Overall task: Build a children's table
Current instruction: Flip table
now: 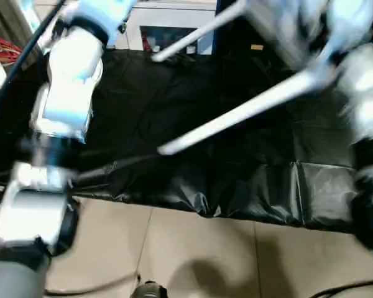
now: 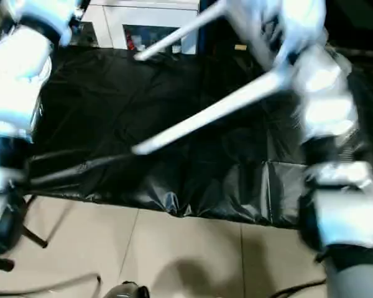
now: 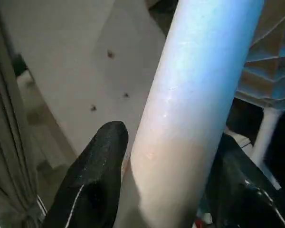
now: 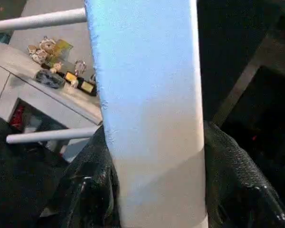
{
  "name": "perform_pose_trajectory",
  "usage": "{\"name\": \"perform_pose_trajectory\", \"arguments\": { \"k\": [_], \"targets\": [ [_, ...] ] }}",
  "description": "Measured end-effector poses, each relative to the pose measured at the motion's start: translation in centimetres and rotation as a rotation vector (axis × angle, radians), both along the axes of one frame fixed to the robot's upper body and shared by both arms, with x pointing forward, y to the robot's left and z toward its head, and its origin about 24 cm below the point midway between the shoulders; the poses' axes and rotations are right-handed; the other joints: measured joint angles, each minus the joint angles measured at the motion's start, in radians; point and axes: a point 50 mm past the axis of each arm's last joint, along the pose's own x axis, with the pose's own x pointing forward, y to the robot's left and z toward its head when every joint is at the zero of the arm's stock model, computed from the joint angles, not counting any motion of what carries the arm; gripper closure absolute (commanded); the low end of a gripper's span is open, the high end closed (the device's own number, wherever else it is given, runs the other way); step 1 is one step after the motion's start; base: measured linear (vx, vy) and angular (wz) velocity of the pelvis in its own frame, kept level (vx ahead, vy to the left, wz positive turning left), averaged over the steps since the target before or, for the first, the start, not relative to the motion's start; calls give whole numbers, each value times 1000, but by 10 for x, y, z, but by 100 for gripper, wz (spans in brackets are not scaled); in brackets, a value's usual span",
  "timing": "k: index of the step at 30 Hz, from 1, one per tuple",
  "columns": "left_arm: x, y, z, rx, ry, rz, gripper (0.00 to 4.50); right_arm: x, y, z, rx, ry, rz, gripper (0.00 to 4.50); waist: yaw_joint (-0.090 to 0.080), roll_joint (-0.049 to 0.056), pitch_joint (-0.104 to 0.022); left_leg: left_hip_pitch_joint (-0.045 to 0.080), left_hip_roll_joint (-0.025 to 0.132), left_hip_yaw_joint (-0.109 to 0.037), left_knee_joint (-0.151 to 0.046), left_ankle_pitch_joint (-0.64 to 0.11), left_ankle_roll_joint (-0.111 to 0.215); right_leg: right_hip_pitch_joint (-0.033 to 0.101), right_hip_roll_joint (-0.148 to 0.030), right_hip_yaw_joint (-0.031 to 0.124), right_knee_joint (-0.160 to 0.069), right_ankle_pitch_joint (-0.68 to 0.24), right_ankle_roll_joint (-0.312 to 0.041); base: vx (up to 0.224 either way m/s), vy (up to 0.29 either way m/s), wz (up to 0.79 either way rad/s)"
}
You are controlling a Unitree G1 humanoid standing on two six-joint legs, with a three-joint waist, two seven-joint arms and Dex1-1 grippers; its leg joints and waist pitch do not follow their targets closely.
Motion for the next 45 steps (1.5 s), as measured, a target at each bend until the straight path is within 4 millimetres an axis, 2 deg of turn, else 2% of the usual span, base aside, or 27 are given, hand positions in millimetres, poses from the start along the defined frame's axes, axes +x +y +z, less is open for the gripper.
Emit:
{"name": "perform_pose_trajectory", "arguments": {
  "k": [2,3,5,7,9,18,20,21,24,26,28,32,35,36,39,42,45],
  "targets": [
    [-4,1,-4,-11,5,4,234,0,1,1,-13,6,16,245,-4,-2,0,1,0,1,3,-1,1,2,-1,1,0,2,1,0,0,0],
    [-7,0,-7,-23,5,2,234,-1,1,3,-24,8,25,213,-6,-3,0,1,-1,1,4,-2,1,3,-1,2,0,2,2,0,0,0],
    [-10,2,-8,-30,4,6,234,-1,1,5,-31,8,40,181,-10,-7,0,2,-1,1,5,-3,-3,4,-2,2,0,4,3,0,0,0],
    [-10,5,-13,-56,24,9,234,0,2,8,58,-1,77,172,-12,-8,0,4,-1,1,5,-3,-3,6,-2,2,-1,5,4,0,0,0],
    [-11,8,-14,-70,35,16,235,0,4,12,61,-9,96,140,-14,-11,0,4,-1,1,5,-3,-3,7,-2,1,0,6,4,0,0,0],
    [-11,8,-17,-92,70,23,241,-4,9,20,179,-81,209,65,-16,-15,0,4,-1,1,6,-3,-3,10,-3,1,-1,8,4,0,0,0],
    [-11,9,-18,-92,72,26,243,-8,15,22,246,-125,305,54,-19,-15,0,4,-1,1,6,-3,-3,10,-3,1,-1,8,5,0,0,0],
    [-11,9,-18,-91,73,27,244,-15,24,25,281,-182,410,48,-19,-15,0,4,-1,1,6,-3,-3,10,-3,1,-1,7,5,0,0,0],
    [-11,10,-18,-89,76,29,246,-32,38,37,284,-264,606,21,-17,-15,0,4,-1,1,5,-2,-2,10,-3,1,-2,7,8,0,0,0],
    [-11,9,-19,-87,79,29,247,-41,44,37,270,-278,688,14,-17,-17,-1,4,-1,1,5,0,2,11,-3,1,-3,7,8,0,0,0],
    [-11,10,-19,-84,84,32,247,-48,51,21,234,-224,772,4,-20,-19,-2,7,0,1,5,0,2,16,-3,0,-7,9,9,0,0,0],
    [-10,11,-21,-83,96,36,249,-40,62,-26,237,14,786,0,-26,-18,-2,7,-1,1,3,0,2,18,-3,0,-16,17,9,0,0,0],
    [-8,13,-22,-80,108,40,250,-35,63,-87,224,326,690,0,-29,-19,-2,8,-2,1,3,0,2,21,-3,1,-18,17,10,0,0,0],
    [-8,13,-23,-80,109,42,251,-38,62,-114,224,438,666,0,-28,-19,-2,8,-2,1,3,0,2,21,-3,1,-18,16,11,0,0,0],
    [-8,15,-23,-80,112,45,252,-49,59,-161,266,658,627,0,-29,-18,-2,7,-3,1,3,0,2,20,-4,1,-18,17,12,0,0,0],
    [-8,15,-23,-76,112,45,254,-54,53,-176,281,762,590,0,-31,-18,-2,7,-2,1,3,0,2,19,-4,1,-18,18,13,0,0,0],
    [-8,15,-22,-70,112,44,254,-53,45,-179,279,786,522,0,-32,-18,-2,8,-2,1,2,0,2,19,-4,1,-17,18,14,0,0,0]
  ]
}}
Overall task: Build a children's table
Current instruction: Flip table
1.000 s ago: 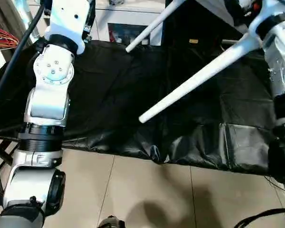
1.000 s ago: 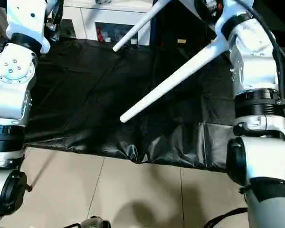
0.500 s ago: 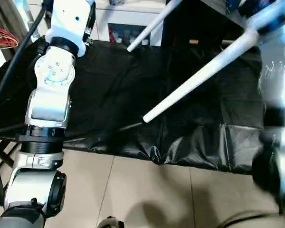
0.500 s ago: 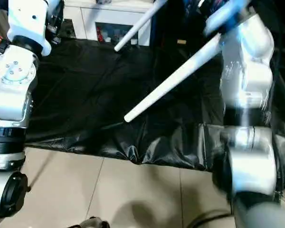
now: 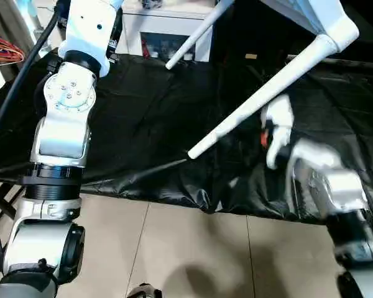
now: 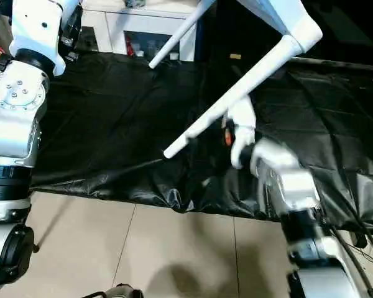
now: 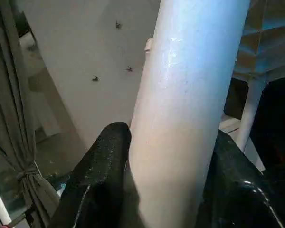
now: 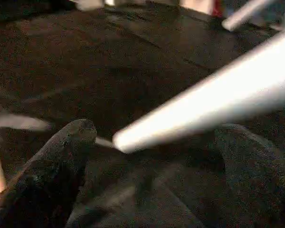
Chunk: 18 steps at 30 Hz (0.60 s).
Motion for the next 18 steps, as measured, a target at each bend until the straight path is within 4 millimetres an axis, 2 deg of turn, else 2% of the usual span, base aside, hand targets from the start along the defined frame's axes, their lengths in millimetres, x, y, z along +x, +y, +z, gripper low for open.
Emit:
{"name": "perform_pose_trajectory", "arguments": {
  "k": [3,7,10,12,16,18],
  "targets": [
    [0,1,0,4,-1,3,255,13,-6,-5,3,17,-156,0,-5,0,0,0,0,0,0,0,0,-1,0,0,0,0,0,0,0,0],
    [-1,2,1,8,-4,3,255,32,-8,5,114,-17,-324,0,-9,0,0,0,0,0,-1,0,-1,-1,0,0,0,0,0,0,0,0],
    [-1,2,1,9,-5,6,255,39,0,15,320,-47,-314,0,-10,-1,0,0,0,0,-1,0,-1,-1,0,0,0,1,-2,0,0,0],
    [-1,3,1,10,-6,6,255,42,5,17,390,-47,-295,0,-9,-1,0,0,0,0,-2,0,-1,-1,0,0,0,2,-3,0,0,0],
    [-1,4,1,14,-4,10,256,51,14,13,409,-27,-289,0,-11,-1,0,0,0,1,-3,0,-1,-2,0,0,0,2,-4,0,0,0],
    [-1,4,0,16,-4,8,258,56,17,14,414,-20,-312,36,-10,-1,0,0,0,1,-3,0,-1,-2,0,0,0,2,-4,0,0,0]
  ]
}}
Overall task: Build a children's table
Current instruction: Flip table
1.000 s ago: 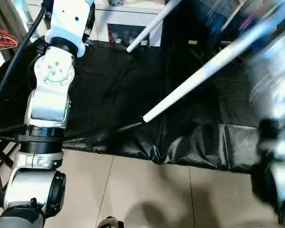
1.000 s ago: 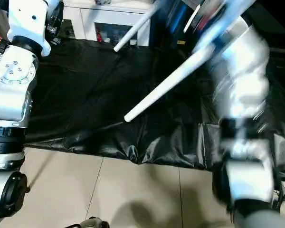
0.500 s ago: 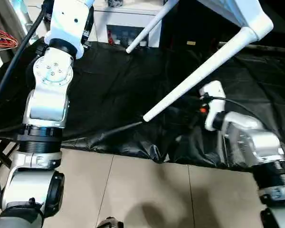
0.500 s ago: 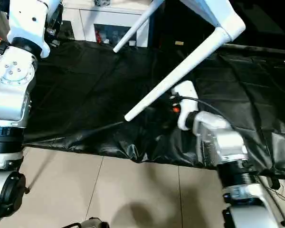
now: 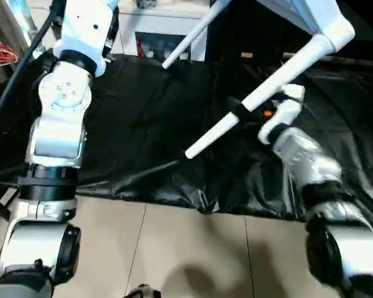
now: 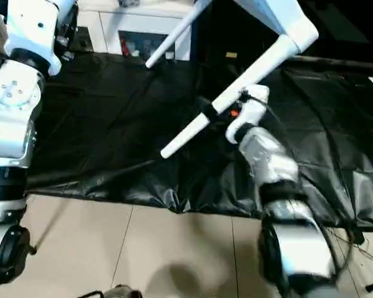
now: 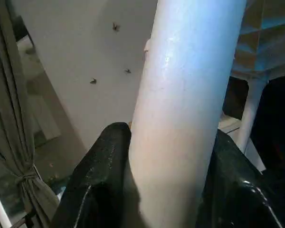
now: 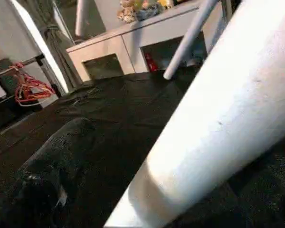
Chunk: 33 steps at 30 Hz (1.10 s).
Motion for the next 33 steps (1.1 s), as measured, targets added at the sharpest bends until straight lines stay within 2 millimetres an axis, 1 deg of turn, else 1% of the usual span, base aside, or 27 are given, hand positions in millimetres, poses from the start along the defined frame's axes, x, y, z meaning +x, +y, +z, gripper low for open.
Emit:
{"name": "perform_pose_trajectory", "arguments": {
  "k": [2,3,5,6,8,9,12,13,14,15,17,20,23,24,26,28,29,30,33],
  "targets": [
    [0,0,0,2,0,1,258,1,-1,-1,3,3,-7,36,2,0,0,0,0,0,0,0,0,0,0,0,0,0,0,0,0,0],
    [0,1,0,2,1,1,259,1,-1,-2,5,-1,-3,47,2,0,0,0,0,0,0,0,0,0,0,0,0,0,0,0,0,0],
    [0,2,-1,3,2,7,259,0,0,-4,18,-13,23,73,1,-4,1,0,0,1,-1,0,0,0,-1,0,0,0,0,0,0,0],
    [0,3,-1,2,3,9,260,-1,0,-5,24,-14,38,78,1,-7,0,0,0,1,-1,0,0,0,-1,0,0,0,0,0,0,0],
    [-1,5,-3,-3,6,15,261,-2,-1,-6,22,-24,58,91,0,-7,0,0,0,1,-1,0,0,0,-1,0,0,0,0,0,0,0],
    [-1,6,-4,-6,8,18,261,-2,0,-6,20,-32,67,111,0,-8,0,0,0,1,-1,0,0,-1,-1,0,0,0,0,0,0,0],
    [-4,8,-8,-4,9,21,264,-3,1,-10,10,-36,92,120,-2,-18,-1,0,0,2,-3,0,0,-2,-1,0,0,0,0,0,0,0],
    [-5,10,-9,-8,10,23,265,-3,2,-10,8,-44,101,144,-3,-20,0,0,0,2,-3,0,0,-2,-1,0,0,0,0,0,0,0],
    [-5,11,-11,-12,13,27,265,-3,2,-9,7,-52,109,144,-4,-23,0,0,0,2,-3,0,0,-2,-1,0,0,0,0,0,0,0],
    [-6,14,-13,-15,17,33,266,-4,2,-9,5,-60,118,155,-4,-26,0,0,1,2,-3,0,0,-2,-1,0,0,0,0,0,0,0],
    [-7,19,-18,-21,27,46,266,-4,2,-8,3,-69,128,155,-3,-29,0,0,0,2,-3,0,0,-1,-1,0,-1,0,0,0,0,0],
    [-8,25,-27,-31,52,62,273,-4,2,-6,3,-94,149,193,2,-33,0,0,0,2,-2,0,0,-1,-1,0,-1,0,0,0,0,0],
    [-9,32,-40,-52,88,77,277,-5,-2,-2,-3,-120,167,203,9,-33,-1,0,0,2,-2,0,0,0,-2,0,-1,0,0,0,0,0],
    [-9,35,-45,-63,104,84,281,-5,-3,0,-4,-130,175,226,12,-33,0,0,0,2,-2,0,0,1,-2,0,-1,0,0,0,0,0],
    [-8,39,-52,-82,127,90,283,-6,-4,1,-7,-143,176,234,16,-34,0,0,0,2,-3,0,0,1,-2,-1,-1,-1,1,0,0,0],
    [-8,41,-58,-100,148,91,286,-8,-6,1,-17,-161,176,255,23,-34,0,0,0,2,-3,0,0,1,-2,0,-1,-1,2,0,0,0],
    [-8,41,-61,-105,152,90,286,-9,-7,1,-22,-168,179,255,24,-34,0,0,0,2,-3,0,0,1,-2,0,-2,-1,2,0,0,0],
    [-8,42,-64,-112,159,88,286,-10,-8,1,-30,-176,179,275,28,-34,0,0,0,2,-3,0,0,2,-2,0,-3,-2,2,0,0,0],
    [-7,42,-71,-128,180,84,286,-14,-12,1,-47,-198,178,283,35,-34,0,0,0,2,-3,0,0,2,-2,0,-6,-2,2,0,0,0]
  ]
}}
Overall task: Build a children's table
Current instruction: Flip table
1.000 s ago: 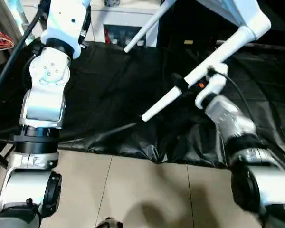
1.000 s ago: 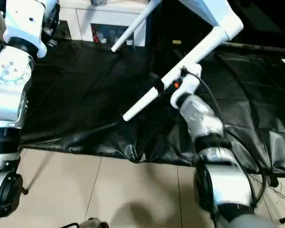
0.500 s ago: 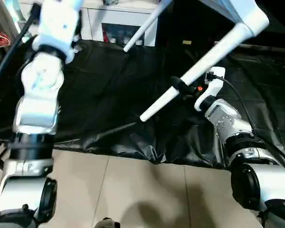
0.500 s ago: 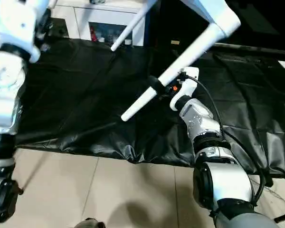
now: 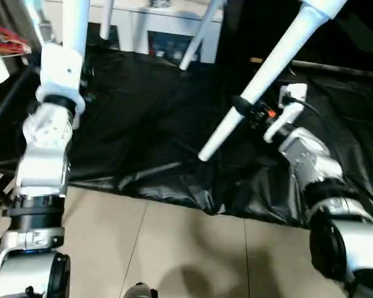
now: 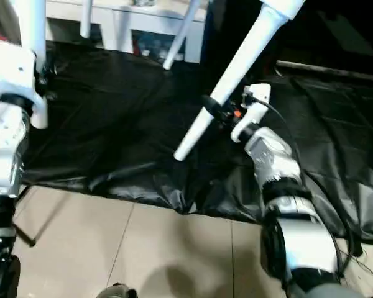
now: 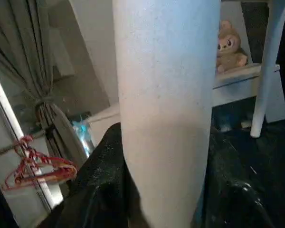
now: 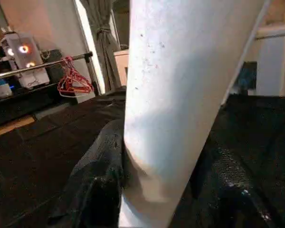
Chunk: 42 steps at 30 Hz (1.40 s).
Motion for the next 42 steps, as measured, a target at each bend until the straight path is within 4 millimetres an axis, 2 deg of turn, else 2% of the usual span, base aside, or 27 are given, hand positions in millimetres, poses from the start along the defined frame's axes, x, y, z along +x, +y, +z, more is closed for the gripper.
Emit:
{"name": "perform_pose_trajectory", "arguments": {
  "k": [5,13,18,22,24,29,38,39,40,41,42],
  "targets": [
    [2,-3,-14,-37,25,-19,286,-13,-7,0,-47,-40,-35,291,10,-1,-1,1,0,0,-5,0,0,5,1,0,-8,0,0,0,0,0],
    [5,-2,-48,-110,119,-27,286,-37,2,-4,-88,-78,-213,291,7,-7,-5,13,-3,0,-13,0,0,19,0,1,-17,-7,12,0,0,0],
    [8,-1,-65,-143,171,-25,286,-42,6,-2,-153,-87,-291,293,5,-8,-6,18,-6,0,-25,0,0,24,0,1,-29,-7,12,0,0,0],
    [12,-2,-78,-173,210,-26,286,-42,11,-3,-190,-80,-372,293,2,-15,-10,18,-6,0,-25,0,-1,24,0,1,-29,-7,12,0,0,0],
    [14,-3,-79,-176,207,-31,286,-43,13,-4,-195,-74,-405,293,1,-18,-12,19,-6,0,-25,0,-1,24,0,1,-29,-7,12,0,0,0],
    [22,-3,-79,-181,217,-32,286,-44,20,-3,-206,-74,-445,293,-4,-18,-12,19,-7,0,-27,0,-1,24,0,2,-29,-7,12,0,0,0],
    [29,3,-79,-176,223,-22,286,-44,24,-3,-207,-63,-439,293,-26,-17,-13,20,-7,0,-28,0,-1,24,0,2,-30,-7,12,0,0,0],
    [29,3,-79,-175,222,-23,251,-44,24,-3,-207,-62,-435,258,-28,-17,-13,20,-7,-1,-28,0,-1,24,0,2,-30,-7,12,0,0,0],
    [28,5,-79,-175,222,-24,251,-44,25,-3,-201,-61,-427,258,-30,-17,-13,20,-7,-1,-28,0,-1,24,0,2,-29,-7,12,0,0,0],
    [28,7,-79,-165,226,-27,216,-44,26,-3,-197,-62,-417,223,-32,-17,-13,20,-7,-1,-28,0,-1,24,0,2,-30,-7,12,0,0,0],
    [27,8,-79,-119,241,-38,211,-44,28,-2,-195,-69,-389,221,-36,-17,-13,20,-7,-1,-28,0,-1,24,0,2,-30,-7,12,0,0,0]
  ]
}}
